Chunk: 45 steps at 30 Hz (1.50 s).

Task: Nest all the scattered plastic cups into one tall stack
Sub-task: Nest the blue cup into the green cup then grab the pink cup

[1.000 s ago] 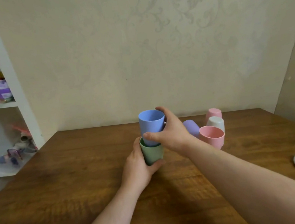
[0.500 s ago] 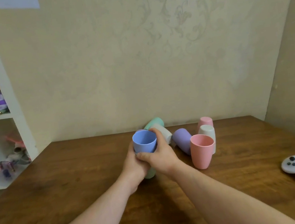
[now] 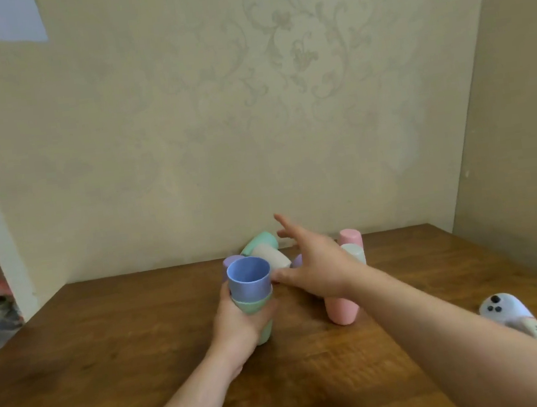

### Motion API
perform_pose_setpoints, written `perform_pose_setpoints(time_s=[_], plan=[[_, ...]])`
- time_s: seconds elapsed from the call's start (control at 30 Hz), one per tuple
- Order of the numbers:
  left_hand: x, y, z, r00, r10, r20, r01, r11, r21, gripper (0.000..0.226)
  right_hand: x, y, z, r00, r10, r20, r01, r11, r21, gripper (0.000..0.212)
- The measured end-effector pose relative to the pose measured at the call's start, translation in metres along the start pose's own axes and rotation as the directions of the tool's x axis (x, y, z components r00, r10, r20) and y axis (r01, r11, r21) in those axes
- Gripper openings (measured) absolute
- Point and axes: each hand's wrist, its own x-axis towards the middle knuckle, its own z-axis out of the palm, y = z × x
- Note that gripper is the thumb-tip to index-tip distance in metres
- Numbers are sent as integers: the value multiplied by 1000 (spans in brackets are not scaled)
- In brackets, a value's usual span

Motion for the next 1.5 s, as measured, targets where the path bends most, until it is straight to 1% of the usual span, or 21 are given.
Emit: perform_pose_setpoints(time_s=[0.07,0.1,0.17,0.23,0.33,0.37,0.5,0.57,0.6,0.63,0.7,0.73,0.77,0.87,0.93,0.97,1.07,1.17,1.2,1.4,1.5], plan=[[-2,-3,3,999,2,-38,-1,1000,22,98,3,19,-22,996,35,-78,-53,971,-235,80],[-2,-4,5,999,5,-53,-3,1000,29,96,3,30,-28,993,82,-79,-104,937,-332,74],[-3,-6,8,998,4,-67,-1,999,39,87,-4,51,-29,973,228,-38,-224,891,-394,74],[-2,-7,8,997,1,-77,2,999,38,82,-13,67,-20,955,298,11,-274,893,-356,81],[-3,-9,8,997,-4,-73,7,999,38,82,-22,82,5,949,313,26,-300,929,-216,100],[-3,-8,8,998,-2,-70,5,999,34,82,-22,84,13,949,316,1,-313,938,-148,104],[-5,-10,7,997,-12,-70,15,999,41,85,-21,84,37,927,315,-204,-304,949,86,109],[-7,-9,8,997,-20,-75,24,999,45,86,-25,80,47,904,351,-244,-290,923,253,113],[-8,-9,9,997,-20,-78,23,999,46,87,-29,78,53,891,387,-239,-294,891,347,110],[-8,-10,9,997,-20,-79,23,999,49,88,-34,77,61,878,419,-231,-295,855,427,102],[-9,-11,9,997,-16,-76,20,998,57,87,-44,80,77,863,461,-208,-310,807,502,73],[-9,-12,9,997,-16,-73,21,998,60,86,-48,82,84,866,462,-192,-318,805,501,64],[-9,-13,9,997,-17,-73,22,998,63,85,-51,84,88,875,450,-178,-318,812,489,61],[-5,-11,8,998,-4,-66,7,999,45,93,-54,84,90,890,424,-166,-306,828,470,65],[2,-6,5,997,14,-71,-13,1000,14,100,-54,83,88,887,423,-185,-297,829,473,70],[6,-4,3,997,25,-73,-24,1000,11,100,-54,83,87,885,421,-200,-289,832,475,73],[16,7,-1,999,38,-16,-38,998,48,90,-54,83,87,875,428,-225,-289,836,466,79],[17,14,-1,998,13,64,-20,994,109,67,-54,81,87,870,439,-225,-306,838,451,79],[16,14,-1,996,17,84,-27,993,115,65,-55,81,87,866,447,-222,-318,837,445,80],[11,16,-7,995,-4,100,-3,998,62,73,-55,82,87,843,491,-219,-366,823,435,84],[10,22,-8,994,-14,109,7,998,67,86,-53,85,87,844,497,-202,-376,817,437,91]])
